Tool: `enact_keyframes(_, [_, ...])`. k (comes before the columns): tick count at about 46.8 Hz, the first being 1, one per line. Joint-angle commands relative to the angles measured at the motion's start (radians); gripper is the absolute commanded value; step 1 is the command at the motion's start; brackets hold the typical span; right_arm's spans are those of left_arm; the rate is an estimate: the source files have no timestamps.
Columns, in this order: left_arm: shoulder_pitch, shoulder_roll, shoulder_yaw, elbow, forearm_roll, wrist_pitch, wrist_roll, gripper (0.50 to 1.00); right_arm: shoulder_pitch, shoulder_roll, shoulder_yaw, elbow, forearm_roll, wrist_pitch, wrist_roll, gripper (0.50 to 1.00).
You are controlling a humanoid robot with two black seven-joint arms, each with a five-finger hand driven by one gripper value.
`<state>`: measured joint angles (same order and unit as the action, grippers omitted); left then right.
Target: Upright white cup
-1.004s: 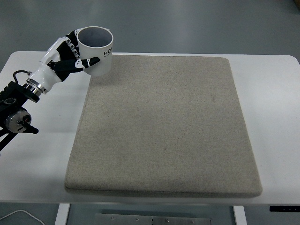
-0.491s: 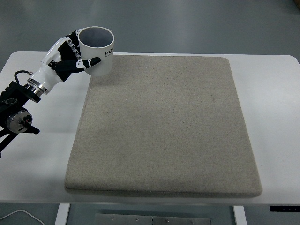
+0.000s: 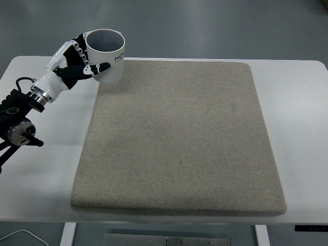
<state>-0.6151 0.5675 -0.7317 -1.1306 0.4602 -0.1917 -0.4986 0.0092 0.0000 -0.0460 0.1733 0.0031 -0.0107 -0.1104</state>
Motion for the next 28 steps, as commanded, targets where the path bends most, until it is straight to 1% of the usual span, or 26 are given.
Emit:
enact_keyframes(1, [0.000, 0.002, -0.002, 0.000, 0.000, 0.000, 0.000, 0.516, 0.000, 0.000, 0.000, 0.000, 0.000, 0.000, 0.000, 0.930])
enact_keyframes(28, [0.000, -0.003, -0.002, 0.000, -0.001, 0.000, -0.002, 0.516, 0.000, 0.000, 0.000, 0.000, 0.000, 0.000, 0.000, 0.930])
